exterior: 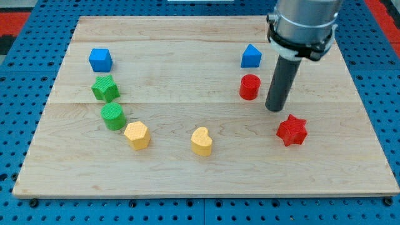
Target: Align the red circle and blue triangle above the red star
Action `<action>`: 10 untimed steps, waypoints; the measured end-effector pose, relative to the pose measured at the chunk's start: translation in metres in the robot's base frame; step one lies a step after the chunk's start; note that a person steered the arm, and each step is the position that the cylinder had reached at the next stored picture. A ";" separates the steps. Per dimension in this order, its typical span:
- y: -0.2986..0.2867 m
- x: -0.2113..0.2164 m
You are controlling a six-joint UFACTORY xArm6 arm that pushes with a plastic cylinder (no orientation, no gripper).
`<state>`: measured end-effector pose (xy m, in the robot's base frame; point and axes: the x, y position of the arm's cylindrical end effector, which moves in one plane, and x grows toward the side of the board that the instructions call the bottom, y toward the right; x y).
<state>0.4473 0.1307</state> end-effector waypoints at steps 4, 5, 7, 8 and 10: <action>-0.025 0.010; -0.101 -0.002; -0.017 -0.046; 0.013 0.018; 0.019 -0.041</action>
<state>0.4067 0.1496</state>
